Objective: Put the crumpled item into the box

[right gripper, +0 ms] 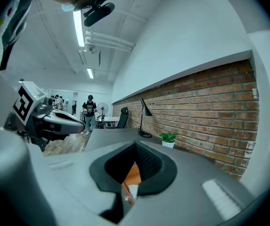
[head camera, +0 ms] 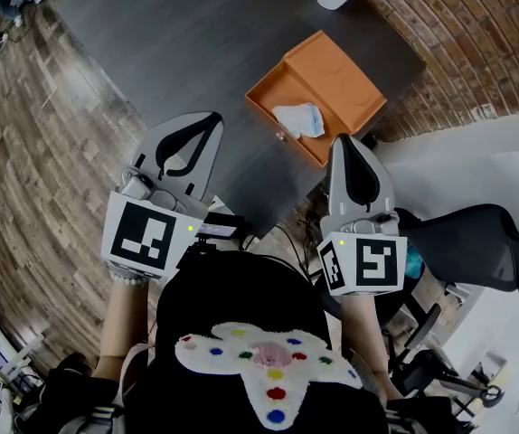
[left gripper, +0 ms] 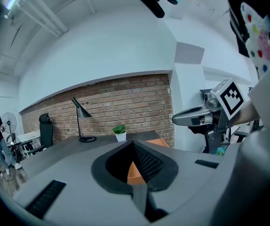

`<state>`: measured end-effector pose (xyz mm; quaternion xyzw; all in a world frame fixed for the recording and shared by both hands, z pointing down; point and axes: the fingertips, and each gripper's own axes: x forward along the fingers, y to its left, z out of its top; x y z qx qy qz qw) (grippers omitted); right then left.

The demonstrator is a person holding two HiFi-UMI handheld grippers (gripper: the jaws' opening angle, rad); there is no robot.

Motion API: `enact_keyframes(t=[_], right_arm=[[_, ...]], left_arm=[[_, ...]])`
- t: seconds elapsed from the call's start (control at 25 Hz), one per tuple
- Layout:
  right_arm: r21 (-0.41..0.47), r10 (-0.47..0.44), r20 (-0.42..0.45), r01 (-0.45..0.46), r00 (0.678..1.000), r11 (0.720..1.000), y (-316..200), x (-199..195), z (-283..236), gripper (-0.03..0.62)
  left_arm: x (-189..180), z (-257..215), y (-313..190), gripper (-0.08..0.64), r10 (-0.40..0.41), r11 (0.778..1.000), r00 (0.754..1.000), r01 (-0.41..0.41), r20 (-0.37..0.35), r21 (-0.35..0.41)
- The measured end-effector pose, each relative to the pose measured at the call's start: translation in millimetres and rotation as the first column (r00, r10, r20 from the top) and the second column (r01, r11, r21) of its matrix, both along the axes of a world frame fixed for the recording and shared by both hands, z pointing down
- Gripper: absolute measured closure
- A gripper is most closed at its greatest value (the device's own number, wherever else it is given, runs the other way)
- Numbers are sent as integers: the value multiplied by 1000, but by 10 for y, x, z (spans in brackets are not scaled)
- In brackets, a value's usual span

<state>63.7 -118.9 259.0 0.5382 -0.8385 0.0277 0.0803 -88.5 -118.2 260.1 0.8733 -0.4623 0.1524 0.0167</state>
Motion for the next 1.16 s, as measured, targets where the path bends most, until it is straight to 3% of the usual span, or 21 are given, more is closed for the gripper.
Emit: enact_keyframes(t=[1.16], right_arm=[[-15,-6,-4,6,1000,1000,26,-28,43,584]], left_arm=[[-10,-27,17,552,-6,1000,1000,6,0,16]])
